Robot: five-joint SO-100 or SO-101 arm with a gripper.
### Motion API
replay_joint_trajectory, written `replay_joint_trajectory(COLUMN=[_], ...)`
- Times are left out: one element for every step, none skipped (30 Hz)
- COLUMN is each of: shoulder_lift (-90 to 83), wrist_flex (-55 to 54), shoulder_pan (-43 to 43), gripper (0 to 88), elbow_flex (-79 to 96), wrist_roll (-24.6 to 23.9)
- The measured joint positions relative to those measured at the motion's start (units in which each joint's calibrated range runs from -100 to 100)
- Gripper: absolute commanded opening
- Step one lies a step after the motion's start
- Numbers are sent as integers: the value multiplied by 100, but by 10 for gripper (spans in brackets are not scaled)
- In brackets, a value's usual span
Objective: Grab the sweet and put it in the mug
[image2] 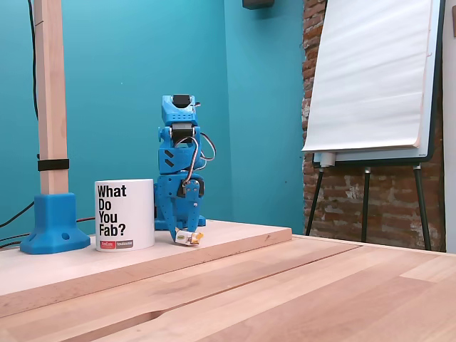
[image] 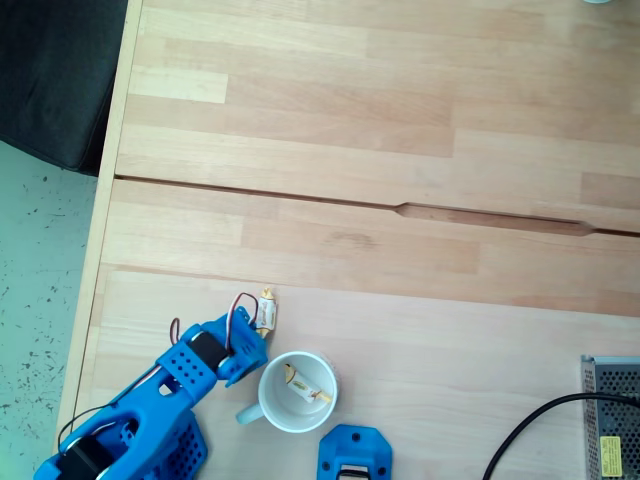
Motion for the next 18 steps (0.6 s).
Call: replay_joint_trajectory(shoulder_lift=[0, 0, 0, 0, 0, 0, 0, 0, 0, 0, 0, 0, 0, 0, 0, 0, 0, 0], wrist_flex=[0, 0, 0, 0, 0, 0, 0, 0, 0, 0, 0, 0, 0, 0, 0, 0, 0, 0], shoulder_pan=[-59, -133, -192, -244, -281, -318, -347, -377, -391, -414, -421, -428, -436, -436, -436, -436, -436, -436], gripper=[35, 19, 2, 0, 0, 0, 0, 0, 0, 0, 0, 0, 0, 0, 0, 0, 0, 0], elbow_flex=[0, 0, 0, 0, 0, 0, 0, 0, 0, 0, 0, 9, 9, 9, 9, 9, 9, 9], wrist_roll=[0, 0, 0, 0, 0, 0, 0, 0, 0, 0, 0, 0, 0, 0, 0, 0, 0, 0])
